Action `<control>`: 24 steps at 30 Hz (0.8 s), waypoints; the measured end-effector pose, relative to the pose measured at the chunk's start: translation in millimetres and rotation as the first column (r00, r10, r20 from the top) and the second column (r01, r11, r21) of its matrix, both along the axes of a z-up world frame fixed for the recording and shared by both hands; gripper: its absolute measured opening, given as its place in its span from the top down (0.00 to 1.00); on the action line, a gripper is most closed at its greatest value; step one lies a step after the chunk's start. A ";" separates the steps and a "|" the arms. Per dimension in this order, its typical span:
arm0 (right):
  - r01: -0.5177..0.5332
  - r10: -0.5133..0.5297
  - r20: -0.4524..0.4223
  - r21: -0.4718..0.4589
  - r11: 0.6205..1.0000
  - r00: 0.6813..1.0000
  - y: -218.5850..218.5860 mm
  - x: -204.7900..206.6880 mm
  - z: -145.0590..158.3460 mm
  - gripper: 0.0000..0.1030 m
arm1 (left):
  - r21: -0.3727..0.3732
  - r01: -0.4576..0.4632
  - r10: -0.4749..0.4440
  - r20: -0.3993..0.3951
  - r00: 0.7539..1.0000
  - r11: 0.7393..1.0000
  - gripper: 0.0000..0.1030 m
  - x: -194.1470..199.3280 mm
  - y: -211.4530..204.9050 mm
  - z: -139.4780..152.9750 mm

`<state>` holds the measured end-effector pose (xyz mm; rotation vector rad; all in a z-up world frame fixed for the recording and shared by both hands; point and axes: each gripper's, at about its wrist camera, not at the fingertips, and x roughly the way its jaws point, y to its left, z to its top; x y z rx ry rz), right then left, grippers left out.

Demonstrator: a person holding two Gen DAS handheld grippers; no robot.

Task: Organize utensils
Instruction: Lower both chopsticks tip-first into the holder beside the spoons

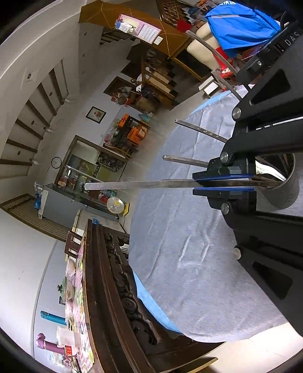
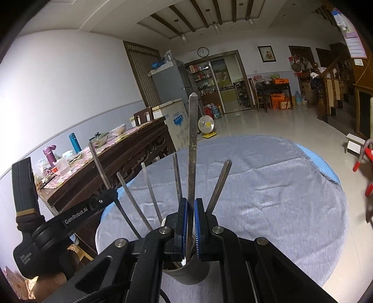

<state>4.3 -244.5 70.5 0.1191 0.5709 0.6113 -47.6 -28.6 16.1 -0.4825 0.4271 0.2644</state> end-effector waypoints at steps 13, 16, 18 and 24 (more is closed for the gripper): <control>-0.023 0.022 -0.045 -0.022 0.999 0.999 7.1 0.3 -10.6 0.94 | -0.004 0.013 -0.014 -0.038 0.999 1.000 0.94 -0.1 -5.8 -5.7; -0.028 0.026 -0.051 -0.028 0.999 0.998 9.2 -0.1 -12.9 0.94 | -0.005 0.018 -0.018 -0.044 0.999 1.000 0.94 0.0 -7.0 -6.4; -0.031 0.029 -0.056 -0.029 0.999 0.998 10.9 -0.1 -14.7 0.94 | -0.008 0.021 -0.021 -0.050 0.999 1.000 0.94 0.1 -8.2 -7.2; -0.037 0.034 -0.069 -0.038 0.999 0.997 14.6 0.4 -18.1 0.94 | -0.012 0.030 -0.030 -0.063 0.998 0.999 0.94 -0.3 -11.2 -10.9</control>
